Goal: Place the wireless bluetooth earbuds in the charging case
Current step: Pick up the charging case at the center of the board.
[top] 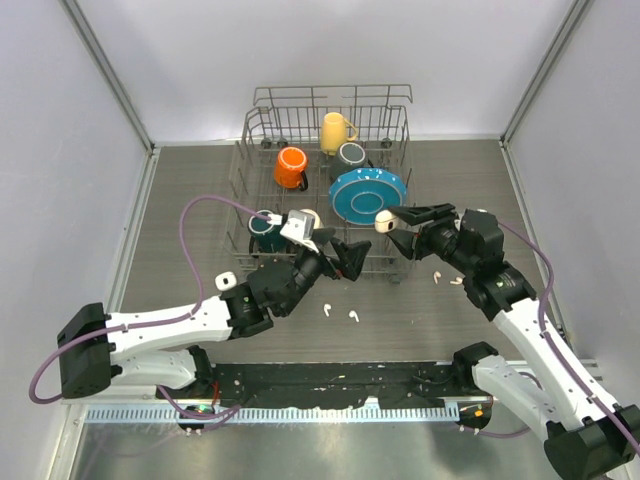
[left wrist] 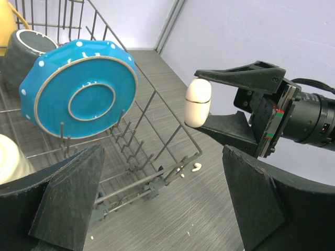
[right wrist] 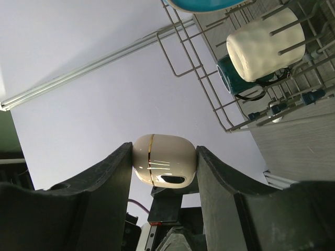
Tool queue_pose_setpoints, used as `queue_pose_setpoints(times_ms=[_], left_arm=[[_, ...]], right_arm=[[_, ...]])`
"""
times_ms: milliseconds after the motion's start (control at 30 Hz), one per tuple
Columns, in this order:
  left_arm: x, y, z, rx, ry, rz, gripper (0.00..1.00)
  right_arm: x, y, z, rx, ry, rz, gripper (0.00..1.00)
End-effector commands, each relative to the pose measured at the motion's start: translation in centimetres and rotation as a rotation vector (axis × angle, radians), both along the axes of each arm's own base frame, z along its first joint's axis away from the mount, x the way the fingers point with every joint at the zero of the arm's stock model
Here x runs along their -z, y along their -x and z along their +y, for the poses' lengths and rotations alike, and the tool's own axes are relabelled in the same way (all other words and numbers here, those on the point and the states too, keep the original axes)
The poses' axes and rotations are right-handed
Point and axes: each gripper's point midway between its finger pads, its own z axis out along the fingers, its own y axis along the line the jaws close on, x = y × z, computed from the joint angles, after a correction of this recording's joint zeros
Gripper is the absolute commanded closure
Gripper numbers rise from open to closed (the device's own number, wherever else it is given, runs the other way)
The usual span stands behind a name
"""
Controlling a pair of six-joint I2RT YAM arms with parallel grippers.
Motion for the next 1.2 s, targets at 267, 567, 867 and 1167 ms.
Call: queue_pose_setpoints(times_ms=[267,567,867,1167], left_arm=[[-2.5,-0.3,0.2,-0.024,0.1,-0.068,0.0],[-2.5,-0.2,0.0,-0.015,0.122,-0.085,0.0],[-2.2,-0.2,-1.2,0.017,0.12,-0.104,0.0],[-2.5,-0.3,-2.8,0.043,0.126,-0.123,0.0]], right_arm=[[-1.2,-0.1,-0.1,0.071,-0.057,-0.01,0.99],[-1.7,-0.1,0.6,0.063,-0.075,-0.01,0.99],[-1.6,0.0,1.8,0.038,-0.093,-0.006,0.99],[-2.1,0.3,2.4,0.02,-0.103,-0.021,0.99]])
